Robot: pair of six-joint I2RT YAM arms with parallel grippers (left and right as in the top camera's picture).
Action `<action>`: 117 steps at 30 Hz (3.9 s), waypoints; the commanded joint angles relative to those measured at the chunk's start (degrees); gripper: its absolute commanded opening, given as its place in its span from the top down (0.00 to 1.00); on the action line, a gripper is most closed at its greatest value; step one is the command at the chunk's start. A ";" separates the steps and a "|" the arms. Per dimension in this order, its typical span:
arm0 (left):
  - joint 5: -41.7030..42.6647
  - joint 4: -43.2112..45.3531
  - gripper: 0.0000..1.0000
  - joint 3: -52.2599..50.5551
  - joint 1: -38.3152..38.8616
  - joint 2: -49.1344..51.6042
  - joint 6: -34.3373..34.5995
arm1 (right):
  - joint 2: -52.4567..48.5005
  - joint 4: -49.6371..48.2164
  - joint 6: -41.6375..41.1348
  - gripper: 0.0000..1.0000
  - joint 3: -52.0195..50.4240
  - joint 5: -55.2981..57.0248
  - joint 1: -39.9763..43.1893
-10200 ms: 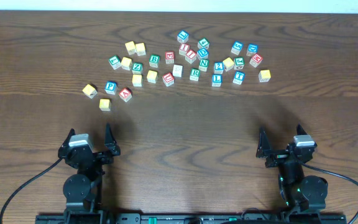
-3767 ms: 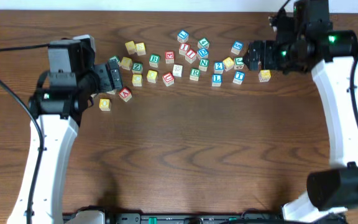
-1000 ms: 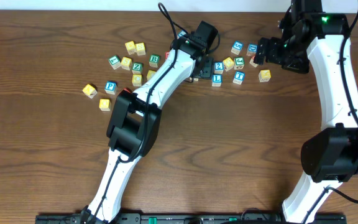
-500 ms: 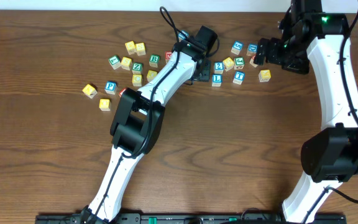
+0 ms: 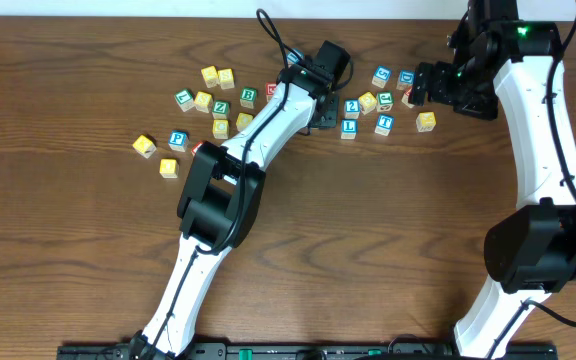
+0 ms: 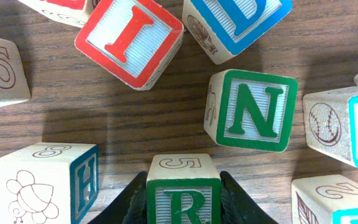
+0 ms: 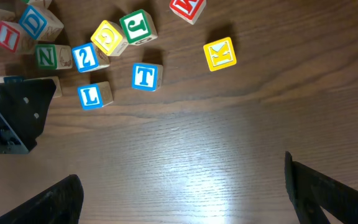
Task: Spell out ROBOT
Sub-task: 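Lower the left gripper onto the green R block and grasp it, then carry the green R block forward and set it on the open table, then move the left gripper to the yellow O block and grasp it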
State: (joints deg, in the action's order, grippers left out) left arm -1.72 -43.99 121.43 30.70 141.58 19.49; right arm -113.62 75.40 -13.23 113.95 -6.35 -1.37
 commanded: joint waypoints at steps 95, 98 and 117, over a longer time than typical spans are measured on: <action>-3.89 -2.45 0.37 -40.30 -14.25 -46.10 0.26 | 0.04 -0.09 0.04 0.01 0.63 2.40 -0.22; -3.91 -8.28 0.37 -41.24 -18.01 -45.94 0.28 | 0.04 0.22 0.04 0.01 0.63 2.40 -0.22; 4.44 6.67 0.37 -53.46 -31.80 -39.45 -16.31 | 0.04 0.52 0.00 0.01 0.63 2.36 -0.24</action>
State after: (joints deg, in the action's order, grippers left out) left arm 0.08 -38.06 68.45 -0.86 99.92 7.55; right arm -113.62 75.79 -13.21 113.95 -4.40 -1.37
